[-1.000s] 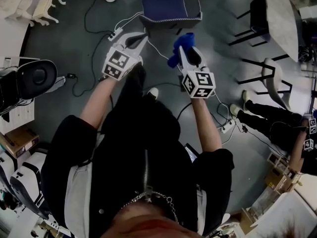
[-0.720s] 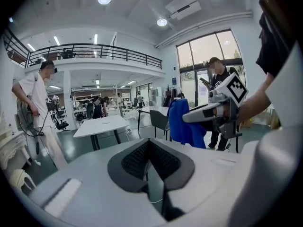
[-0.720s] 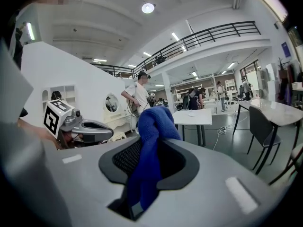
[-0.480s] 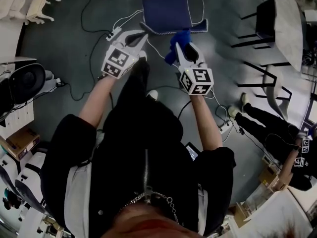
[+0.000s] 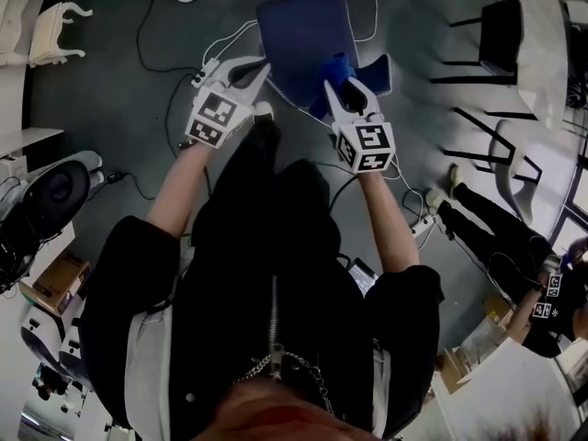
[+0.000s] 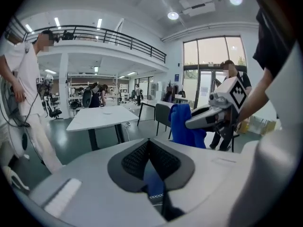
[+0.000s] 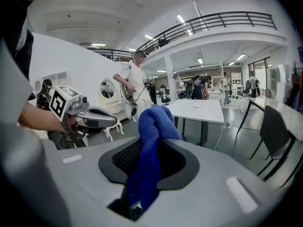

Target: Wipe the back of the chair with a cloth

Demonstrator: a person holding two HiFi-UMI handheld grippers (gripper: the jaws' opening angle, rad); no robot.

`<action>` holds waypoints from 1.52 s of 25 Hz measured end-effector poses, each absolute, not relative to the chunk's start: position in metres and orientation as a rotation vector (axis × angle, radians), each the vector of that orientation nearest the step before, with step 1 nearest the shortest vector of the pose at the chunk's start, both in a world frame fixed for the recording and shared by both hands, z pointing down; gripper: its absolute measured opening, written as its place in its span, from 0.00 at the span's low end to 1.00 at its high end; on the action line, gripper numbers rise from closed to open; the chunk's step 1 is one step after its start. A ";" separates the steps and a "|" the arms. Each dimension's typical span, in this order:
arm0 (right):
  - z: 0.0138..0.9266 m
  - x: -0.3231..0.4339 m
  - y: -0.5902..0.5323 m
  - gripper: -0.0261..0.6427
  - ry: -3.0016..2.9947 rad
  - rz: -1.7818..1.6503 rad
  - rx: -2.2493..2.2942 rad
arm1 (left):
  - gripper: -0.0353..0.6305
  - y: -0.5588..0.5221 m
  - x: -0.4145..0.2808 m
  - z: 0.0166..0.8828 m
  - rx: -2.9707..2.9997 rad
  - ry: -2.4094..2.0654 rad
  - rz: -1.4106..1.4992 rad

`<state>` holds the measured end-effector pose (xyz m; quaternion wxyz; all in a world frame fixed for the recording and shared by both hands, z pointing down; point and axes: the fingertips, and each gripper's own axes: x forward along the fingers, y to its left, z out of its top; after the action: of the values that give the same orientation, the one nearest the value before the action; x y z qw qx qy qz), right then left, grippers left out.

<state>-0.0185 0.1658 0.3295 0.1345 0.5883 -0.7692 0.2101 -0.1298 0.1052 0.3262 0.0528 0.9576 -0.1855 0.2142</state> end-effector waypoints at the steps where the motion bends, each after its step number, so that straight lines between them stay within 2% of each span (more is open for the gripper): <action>1: 0.333 -0.018 0.156 0.20 -2.217 0.606 1.700 | 0.07 0.095 -0.129 0.327 2.905 -0.557 0.644; 9: 0.379 -0.042 0.113 0.20 -2.201 0.654 1.492 | 0.07 0.056 -0.112 0.351 2.884 -0.522 0.718; 21: 0.494 -0.098 0.140 0.20 -2.092 0.774 0.927 | 0.07 0.024 -0.105 0.387 2.714 -0.686 0.732; 29: 0.510 -0.115 0.154 0.20 -2.023 0.805 0.715 | 0.07 0.013 -0.104 0.407 2.653 -0.732 0.743; 38: 0.517 -0.089 0.151 0.19 -1.955 0.887 0.636 | 0.07 -0.002 -0.091 0.413 2.628 -0.748 0.746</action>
<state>-0.0885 0.1513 0.5168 0.4361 0.2558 -0.7858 0.3563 -0.0913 -0.0024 0.4133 0.1539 0.9167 -0.2610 0.2604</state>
